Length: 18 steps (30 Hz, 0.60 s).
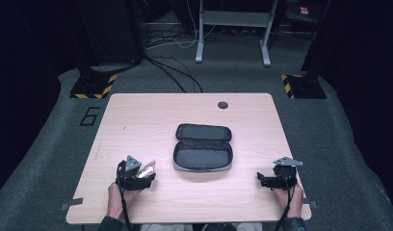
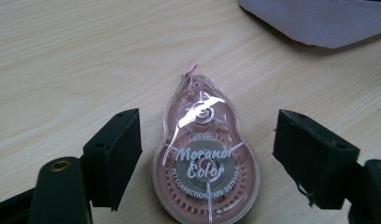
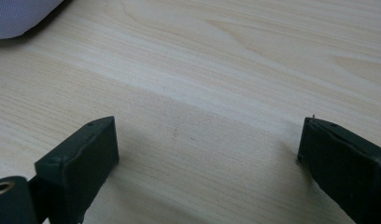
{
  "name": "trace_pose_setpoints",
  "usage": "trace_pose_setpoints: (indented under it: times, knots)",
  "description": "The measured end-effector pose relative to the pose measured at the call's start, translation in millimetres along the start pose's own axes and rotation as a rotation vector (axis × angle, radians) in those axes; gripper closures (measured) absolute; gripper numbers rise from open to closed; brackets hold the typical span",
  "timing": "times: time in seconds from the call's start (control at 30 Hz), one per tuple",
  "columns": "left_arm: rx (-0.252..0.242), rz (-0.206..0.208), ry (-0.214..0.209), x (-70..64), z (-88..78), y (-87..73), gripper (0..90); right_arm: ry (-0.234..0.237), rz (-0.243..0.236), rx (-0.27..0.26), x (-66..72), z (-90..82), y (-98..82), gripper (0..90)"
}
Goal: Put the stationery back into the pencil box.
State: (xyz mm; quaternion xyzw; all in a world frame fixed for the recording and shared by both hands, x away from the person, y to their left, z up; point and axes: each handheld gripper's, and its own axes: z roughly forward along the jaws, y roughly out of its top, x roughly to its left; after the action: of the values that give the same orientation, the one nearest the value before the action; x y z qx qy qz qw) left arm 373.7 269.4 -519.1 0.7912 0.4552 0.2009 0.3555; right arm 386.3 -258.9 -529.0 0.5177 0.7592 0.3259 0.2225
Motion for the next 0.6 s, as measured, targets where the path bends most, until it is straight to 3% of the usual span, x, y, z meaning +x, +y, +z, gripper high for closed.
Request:
trace_pose_setpoints:
  times: [0.23,0.4,0.6]
  knots:
    - [-0.003,0.000,0.011,-0.7,6.2,2.0,30.7,0.000,0.000,-0.001,0.0,0.1,0.0,4.7]
    - [0.021,-0.001,0.015,-0.8,10.5,4.0,37.5,0.000,0.000,-0.001,-0.1,0.1,0.0,4.8]
    - [0.001,-0.009,0.033,-2.1,12.0,3.9,45.3,0.000,0.001,-0.001,-0.1,0.1,0.0,4.8]
